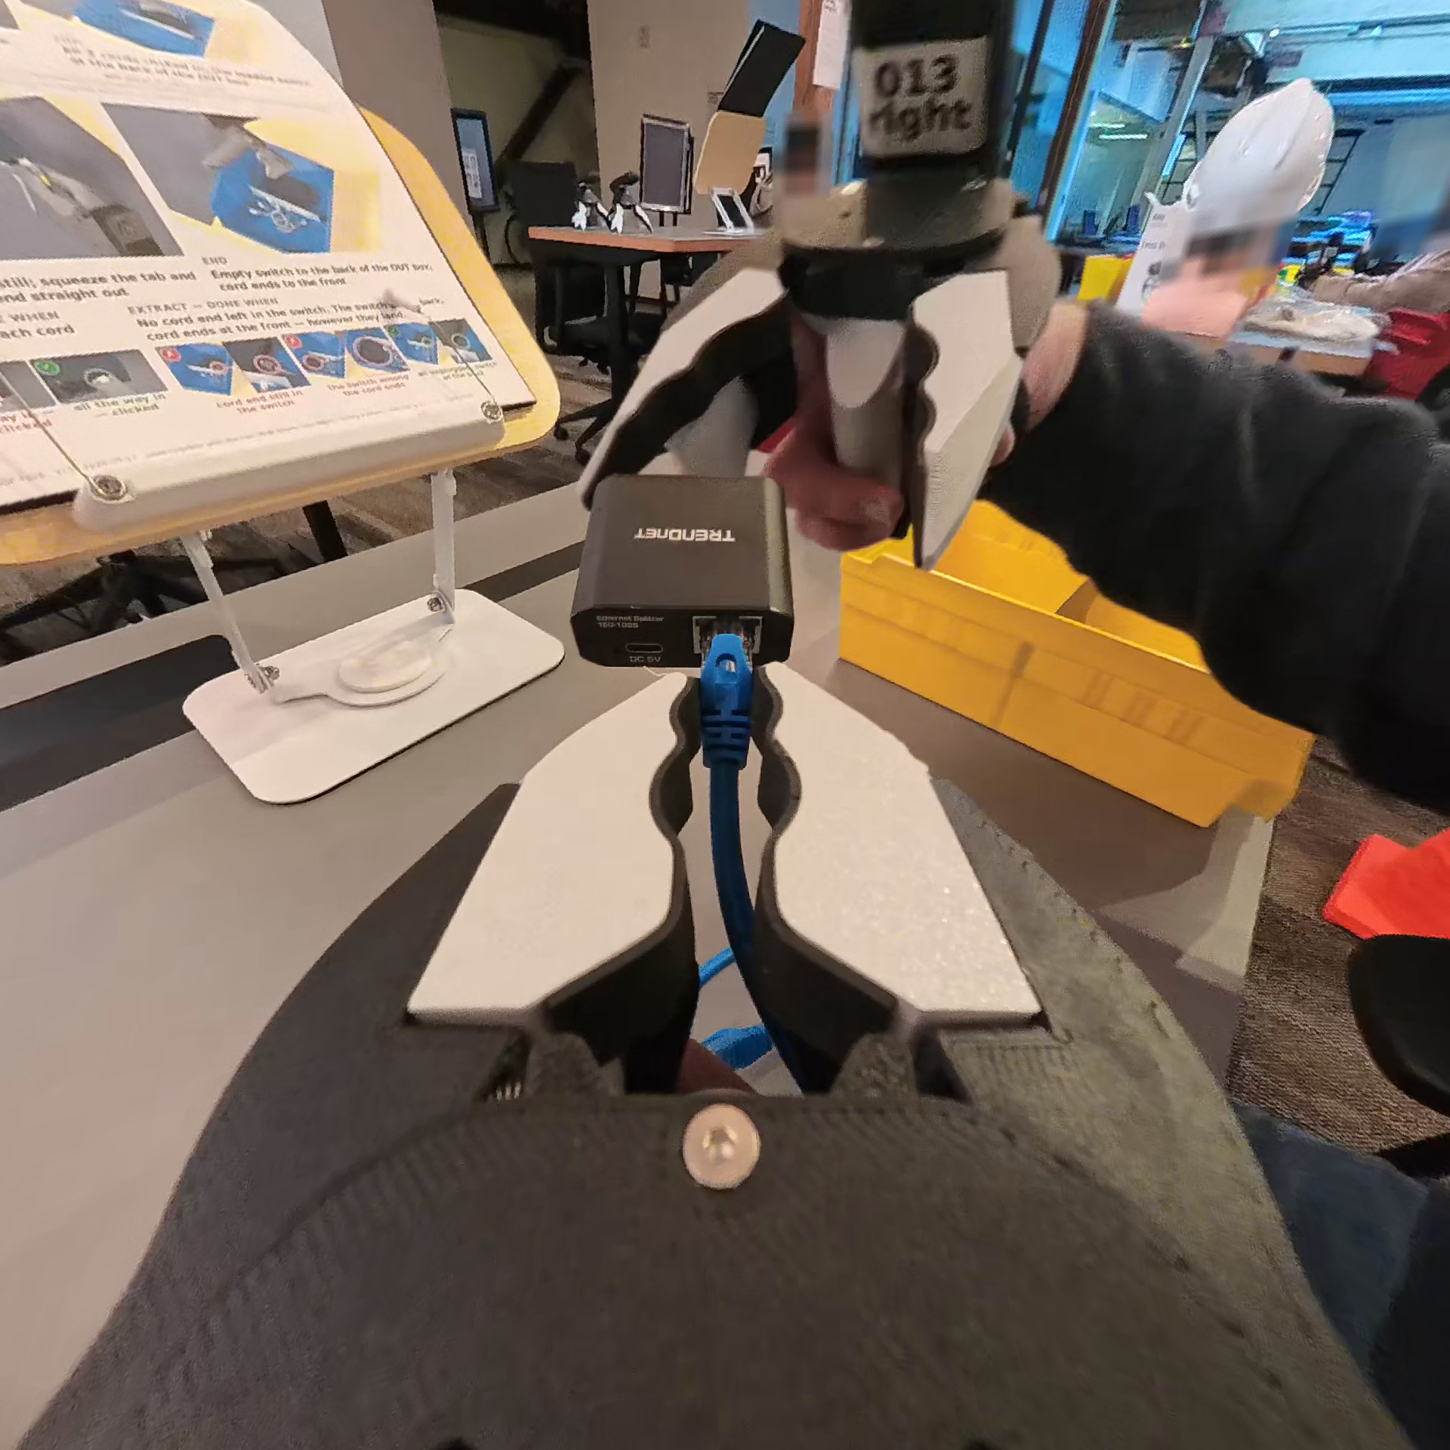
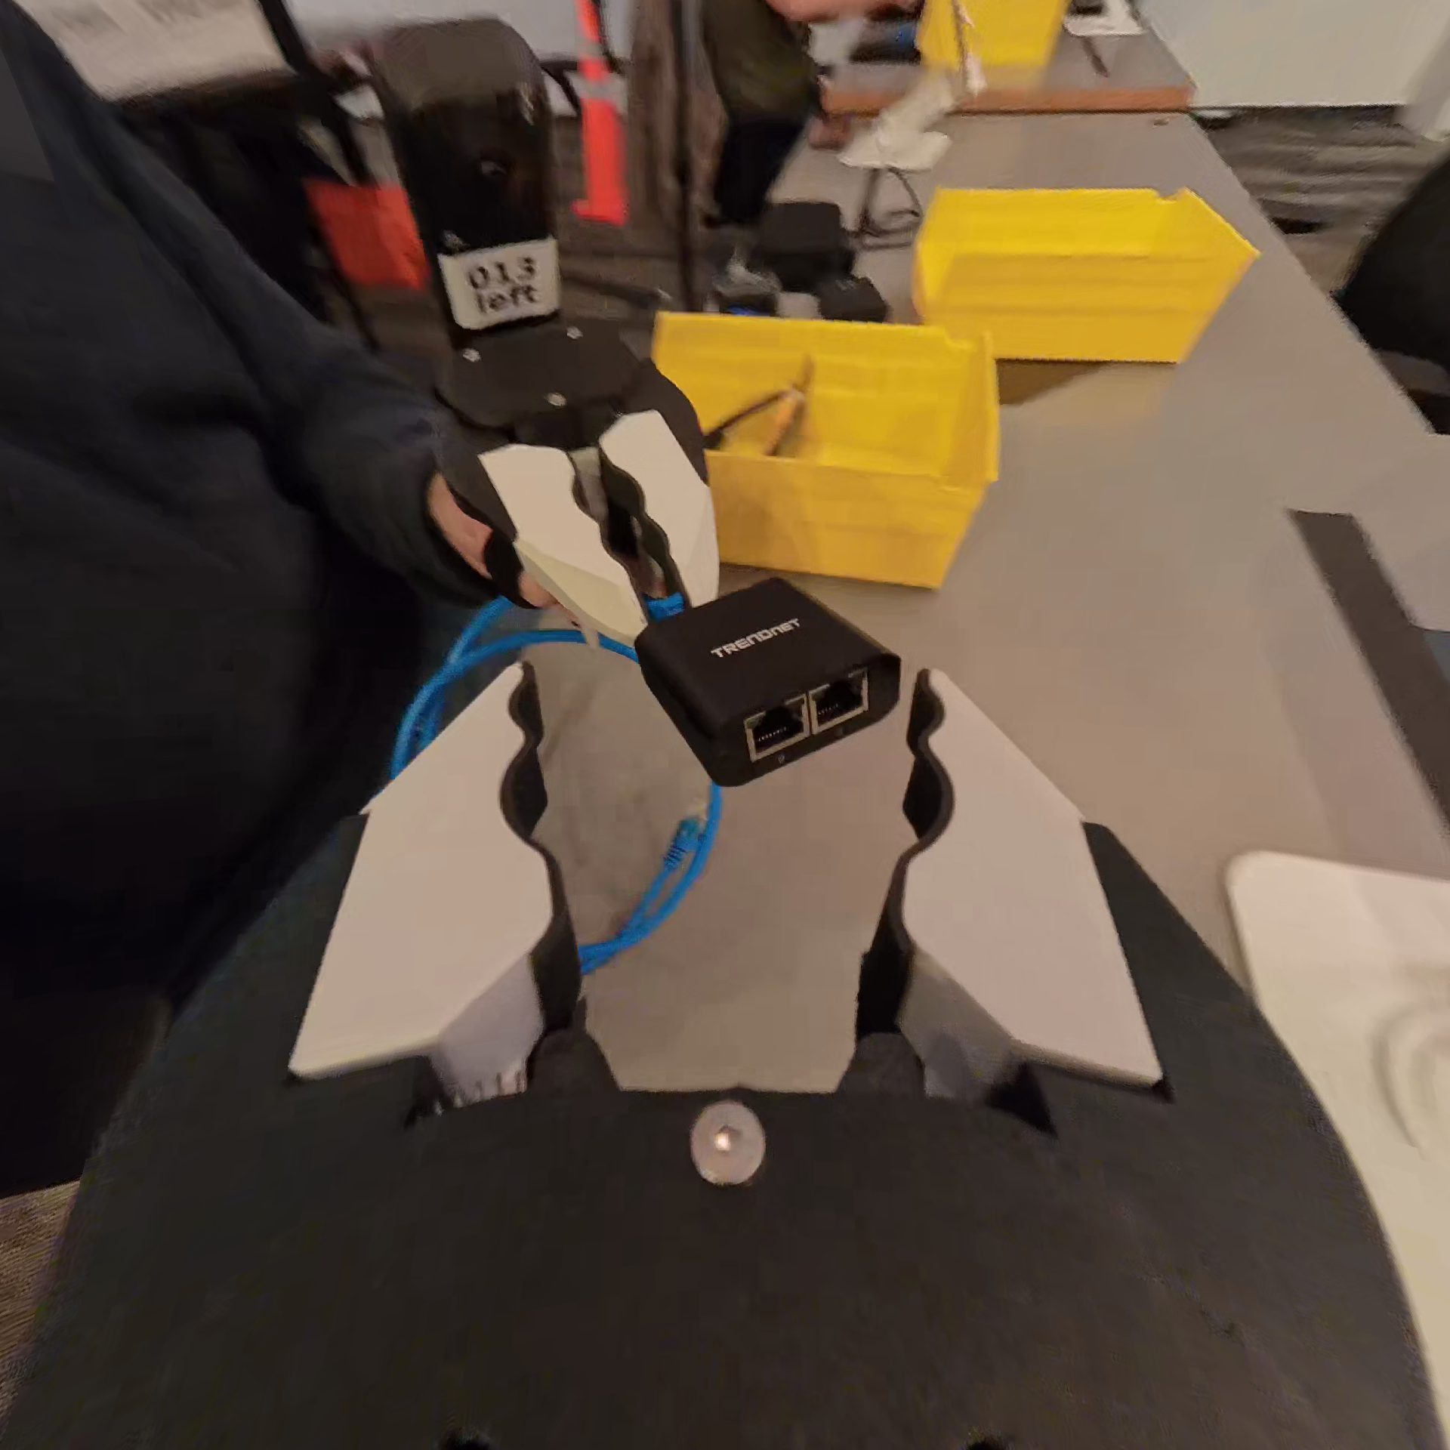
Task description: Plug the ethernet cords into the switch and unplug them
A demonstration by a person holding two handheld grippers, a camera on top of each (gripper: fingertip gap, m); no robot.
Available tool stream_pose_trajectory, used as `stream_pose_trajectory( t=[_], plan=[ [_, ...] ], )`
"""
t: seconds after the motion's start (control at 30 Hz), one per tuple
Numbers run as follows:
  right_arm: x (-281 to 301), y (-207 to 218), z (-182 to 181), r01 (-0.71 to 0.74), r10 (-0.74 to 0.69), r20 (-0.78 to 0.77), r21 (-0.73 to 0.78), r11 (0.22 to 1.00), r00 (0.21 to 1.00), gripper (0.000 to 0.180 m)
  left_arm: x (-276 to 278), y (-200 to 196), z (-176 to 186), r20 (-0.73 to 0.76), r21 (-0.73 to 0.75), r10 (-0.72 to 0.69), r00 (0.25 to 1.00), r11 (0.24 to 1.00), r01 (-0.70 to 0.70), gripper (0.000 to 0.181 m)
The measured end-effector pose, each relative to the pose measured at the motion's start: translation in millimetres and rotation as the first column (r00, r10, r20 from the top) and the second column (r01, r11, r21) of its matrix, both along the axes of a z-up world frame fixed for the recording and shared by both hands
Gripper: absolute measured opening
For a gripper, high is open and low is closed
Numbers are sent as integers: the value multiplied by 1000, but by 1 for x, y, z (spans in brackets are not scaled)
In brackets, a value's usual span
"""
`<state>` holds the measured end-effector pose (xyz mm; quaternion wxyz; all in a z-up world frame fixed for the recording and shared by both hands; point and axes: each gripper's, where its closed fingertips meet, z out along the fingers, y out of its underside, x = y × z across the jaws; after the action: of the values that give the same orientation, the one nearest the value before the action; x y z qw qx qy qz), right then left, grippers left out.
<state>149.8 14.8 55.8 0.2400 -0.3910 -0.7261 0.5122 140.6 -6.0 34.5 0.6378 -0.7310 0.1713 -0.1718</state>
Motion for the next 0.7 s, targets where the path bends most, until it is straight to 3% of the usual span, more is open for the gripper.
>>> stream_pose_trajectory(
  t=[0.1,0.3,0.4,0.6,0.7],
  plan=[
    [-4,-11,7,-105,102,-35,-113,988,994,95,4,-4,10,24,12,-10,1000,1000,10,12],
    [-21,-22,11,-175,154,-109,-213,961,982,93,8,-8,22,56,23,-11,998,1000,10,12],
    [-22,-25,28,-228,167,-216,-300,926,962,74,9,-9,26,65,31,-17,998,999,15,12],
    [-18,-31,32,-293,216,-249,-335,895,944,80,8,-13,32,85,21,-27,996,999,25,12],
    [-17,-31,35,-314,236,-251,-338,887,939,72,10,-16,36,86,10,-31,996,999,30,12]
  ],
)
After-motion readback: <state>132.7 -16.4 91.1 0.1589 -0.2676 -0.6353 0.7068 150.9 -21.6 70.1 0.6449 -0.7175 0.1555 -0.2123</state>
